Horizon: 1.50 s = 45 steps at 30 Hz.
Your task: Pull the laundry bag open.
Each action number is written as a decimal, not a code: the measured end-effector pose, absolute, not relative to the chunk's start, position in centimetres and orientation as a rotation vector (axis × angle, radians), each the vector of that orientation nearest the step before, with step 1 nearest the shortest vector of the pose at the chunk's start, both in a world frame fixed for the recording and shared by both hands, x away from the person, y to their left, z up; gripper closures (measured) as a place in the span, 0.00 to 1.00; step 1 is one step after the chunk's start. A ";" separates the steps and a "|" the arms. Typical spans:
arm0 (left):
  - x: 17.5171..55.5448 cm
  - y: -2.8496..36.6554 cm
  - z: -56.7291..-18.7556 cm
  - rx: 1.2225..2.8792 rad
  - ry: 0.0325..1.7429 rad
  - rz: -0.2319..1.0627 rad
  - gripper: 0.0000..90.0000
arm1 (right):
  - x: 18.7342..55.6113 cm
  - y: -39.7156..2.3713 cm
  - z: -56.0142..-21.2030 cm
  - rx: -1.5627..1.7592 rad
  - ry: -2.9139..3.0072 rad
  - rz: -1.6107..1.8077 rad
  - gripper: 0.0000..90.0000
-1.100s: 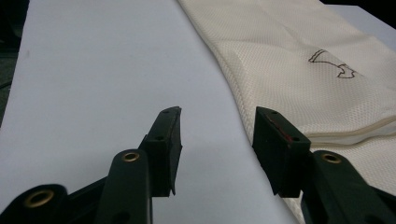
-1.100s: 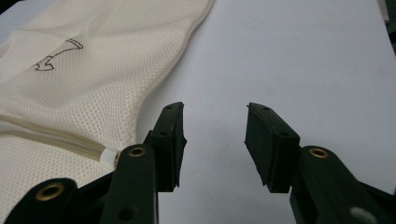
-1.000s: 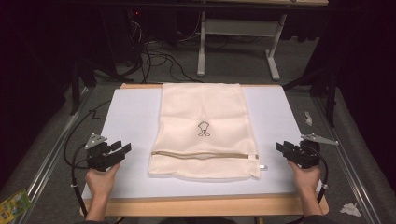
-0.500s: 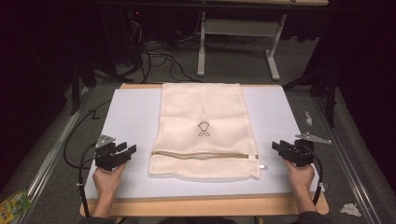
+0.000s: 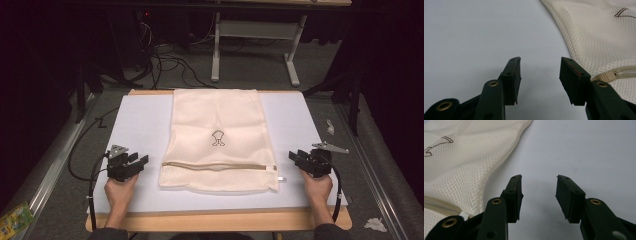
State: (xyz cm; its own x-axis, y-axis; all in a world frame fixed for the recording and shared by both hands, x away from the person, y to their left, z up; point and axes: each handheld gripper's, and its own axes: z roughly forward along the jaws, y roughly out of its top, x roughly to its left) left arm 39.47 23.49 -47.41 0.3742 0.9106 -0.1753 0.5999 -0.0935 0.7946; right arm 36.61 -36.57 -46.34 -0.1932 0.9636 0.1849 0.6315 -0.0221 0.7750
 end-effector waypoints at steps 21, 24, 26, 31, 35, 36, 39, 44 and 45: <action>40.1 22.4 -48.5 1.835 1.345 0.500 0.56 | 37.2 -35.5 -47.8 1.636 1.885 0.988 0.58; 40.0 22.3 -48.6 1.839 1.345 0.504 0.56 | 37.2 -35.3 -47.8 1.640 1.885 0.972 0.57; 40.0 22.2 -48.6 1.842 1.345 0.518 0.55 | 37.2 -35.4 -47.9 1.637 1.884 0.975 0.57; 39.9 21.5 -48.7 1.915 1.324 0.570 0.55 | 37.3 -34.9 -47.9 1.623 1.900 0.909 0.53; 40.0 21.3 -48.7 1.937 1.318 0.575 0.55 | 37.4 -34.0 -48.0 1.564 1.914 0.818 0.52; 40.0 21.3 -48.7 1.937 1.318 0.573 0.54 | 37.3 -34.0 -48.1 1.557 1.915 0.813 0.52; 39.9 21.1 -48.7 1.951 1.311 0.585 0.53 | 37.4 -34.0 -48.1 1.564 1.914 0.818 0.52; 39.9 21.1 -48.7 1.951 1.310 0.589 0.53 | 37.4 -34.0 -48.1 1.564 1.916 0.816 0.52; 39.9 21.1 -48.7 1.950 1.310 0.588 0.53 | 37.4 -34.0 -48.1 1.563 1.916 0.816 0.52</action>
State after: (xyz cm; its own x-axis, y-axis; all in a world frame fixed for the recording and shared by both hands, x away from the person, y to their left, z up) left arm 39.94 21.06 -48.73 0.3840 0.9232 -0.0138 0.6031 -0.2395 0.7608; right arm 37.36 -33.99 -48.07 -0.1889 0.9816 -0.0275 0.6604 0.1477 0.7362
